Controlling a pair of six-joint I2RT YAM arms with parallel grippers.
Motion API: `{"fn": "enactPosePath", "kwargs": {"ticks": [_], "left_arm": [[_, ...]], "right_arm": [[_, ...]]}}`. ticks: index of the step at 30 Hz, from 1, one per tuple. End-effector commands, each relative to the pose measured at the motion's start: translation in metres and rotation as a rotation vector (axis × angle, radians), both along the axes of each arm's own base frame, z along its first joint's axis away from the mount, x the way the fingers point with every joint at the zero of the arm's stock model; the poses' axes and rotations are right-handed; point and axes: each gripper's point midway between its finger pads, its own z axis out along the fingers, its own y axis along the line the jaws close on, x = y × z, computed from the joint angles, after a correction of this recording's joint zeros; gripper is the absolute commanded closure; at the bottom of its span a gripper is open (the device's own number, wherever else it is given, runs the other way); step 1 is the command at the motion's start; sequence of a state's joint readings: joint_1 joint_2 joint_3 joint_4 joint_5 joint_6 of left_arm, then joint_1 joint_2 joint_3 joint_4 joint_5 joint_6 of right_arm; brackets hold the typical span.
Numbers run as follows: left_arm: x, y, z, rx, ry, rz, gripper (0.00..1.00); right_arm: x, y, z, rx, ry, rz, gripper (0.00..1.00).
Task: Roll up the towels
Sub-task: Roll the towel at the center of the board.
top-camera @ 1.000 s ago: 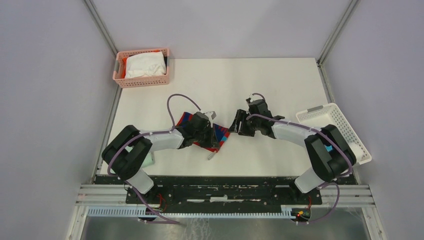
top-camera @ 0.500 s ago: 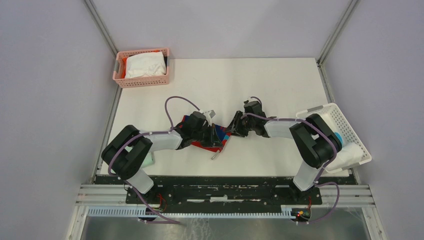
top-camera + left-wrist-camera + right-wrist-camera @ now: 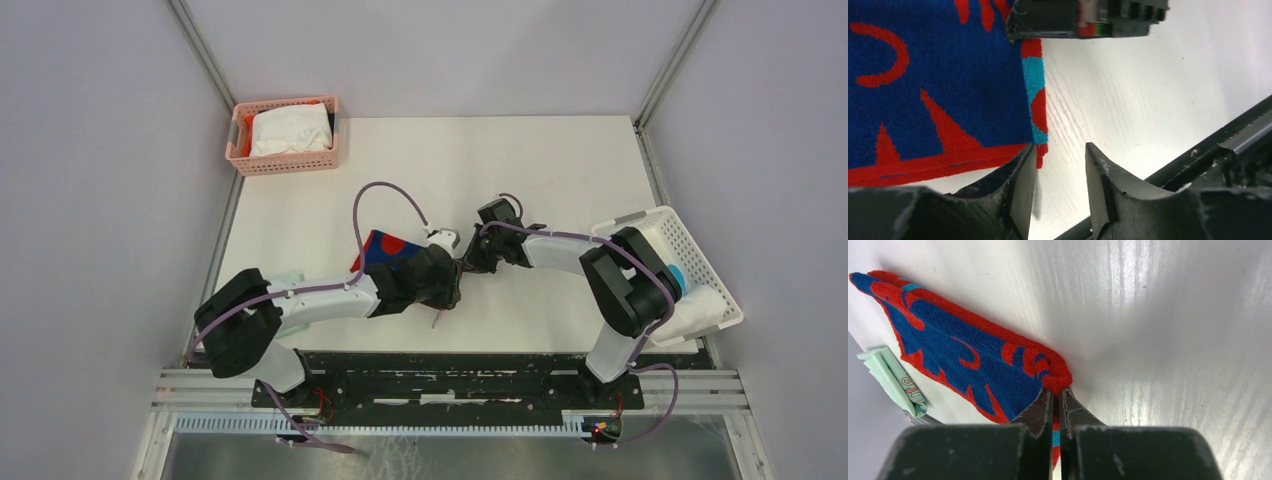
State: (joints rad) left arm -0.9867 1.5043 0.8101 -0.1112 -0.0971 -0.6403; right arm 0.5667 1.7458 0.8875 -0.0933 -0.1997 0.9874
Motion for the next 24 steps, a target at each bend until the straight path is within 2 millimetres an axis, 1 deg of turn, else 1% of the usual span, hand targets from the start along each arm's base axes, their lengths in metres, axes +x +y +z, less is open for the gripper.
{"fn": "enactPosePath", "kwargs": {"ticks": [1,5,12,16,17,20,21,22,24], "left_arm": [[0.021,0.012,0.023,0.216,-0.274,0.077,0.50],[0.019,0.002,0.019,0.328,-0.371,0.071,0.47],[0.011,-0.014,0.004,0.510,-0.494,0.041,0.48],[0.016,-0.009,-0.008,0.613,-0.523,0.083,0.53],[0.017,-0.008,-0.009,0.628,-0.526,0.087,0.56],[0.017,-0.006,-0.011,0.629,-0.520,0.098,0.76],[0.016,-0.005,-0.010,0.615,-0.517,0.100,0.81],[0.015,-0.005,-0.008,0.599,-0.510,0.096,0.86],[0.015,-0.007,-0.007,0.536,-0.481,0.089,0.91]], "right_arm": [[0.008,-0.002,0.024,-0.025,-0.020,-0.056,0.99],[0.008,-0.004,0.031,-0.042,-0.009,-0.073,0.99],[0.005,-0.005,0.041,-0.051,0.003,-0.082,0.99],[0.005,-0.006,0.046,-0.049,-0.005,-0.085,0.99],[0.005,-0.006,0.047,-0.047,-0.007,-0.087,0.98],[0.005,-0.008,0.049,-0.050,-0.021,-0.085,0.98],[0.006,-0.008,0.050,-0.047,-0.030,-0.084,0.98],[0.007,-0.008,0.051,-0.043,-0.042,-0.081,0.96],[0.009,-0.007,0.055,-0.035,-0.078,-0.063,0.92]]}}
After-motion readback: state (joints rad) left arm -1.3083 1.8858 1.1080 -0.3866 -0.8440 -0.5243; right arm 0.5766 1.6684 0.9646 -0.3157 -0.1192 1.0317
